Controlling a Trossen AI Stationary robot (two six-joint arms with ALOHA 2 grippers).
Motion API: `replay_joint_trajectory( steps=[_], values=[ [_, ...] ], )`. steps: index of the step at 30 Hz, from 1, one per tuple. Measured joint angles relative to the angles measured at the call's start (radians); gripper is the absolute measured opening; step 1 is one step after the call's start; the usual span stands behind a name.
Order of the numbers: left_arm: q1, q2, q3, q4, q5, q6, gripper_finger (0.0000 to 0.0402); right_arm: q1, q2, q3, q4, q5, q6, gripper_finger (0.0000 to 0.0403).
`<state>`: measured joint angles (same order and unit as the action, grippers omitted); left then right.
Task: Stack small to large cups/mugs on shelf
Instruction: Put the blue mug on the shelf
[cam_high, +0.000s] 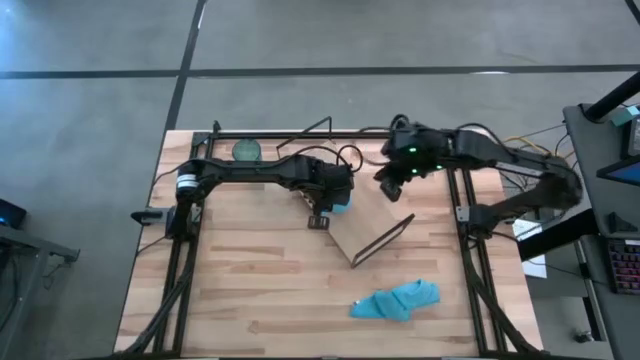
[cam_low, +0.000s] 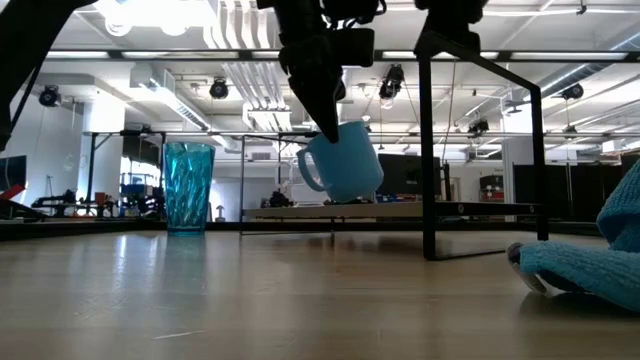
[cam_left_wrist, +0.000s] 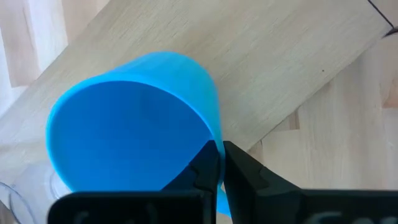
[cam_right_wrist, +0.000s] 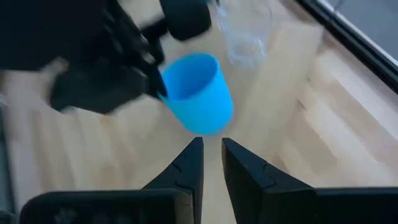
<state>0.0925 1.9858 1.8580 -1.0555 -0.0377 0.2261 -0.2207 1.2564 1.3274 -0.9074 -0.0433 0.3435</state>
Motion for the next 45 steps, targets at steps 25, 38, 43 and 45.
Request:
replay_joint_trajectory(
  steps=[25,38,43,45],
  values=[
    [0.0,0.0,-0.001,0.006,0.0,-0.01,0.0,-0.003,-0.131,-0.693,0.907,-0.038,0.372,0.0052],
    [0.0,0.0,-0.003,0.064,0.0,-0.01,0.0,-0.003,0.017,-0.635,0.947,-0.038,0.355,0.0052],
    [0.0,0.0,-0.013,0.063,0.0,-0.011,0.0,-0.003,0.026,-0.632,0.937,-0.035,0.356,0.0052],
    [0.0,0.0,-0.014,0.064,0.0,-0.011,0.0,-0.003,0.03,-0.632,0.924,-0.034,0.356,0.0052]
  ],
)
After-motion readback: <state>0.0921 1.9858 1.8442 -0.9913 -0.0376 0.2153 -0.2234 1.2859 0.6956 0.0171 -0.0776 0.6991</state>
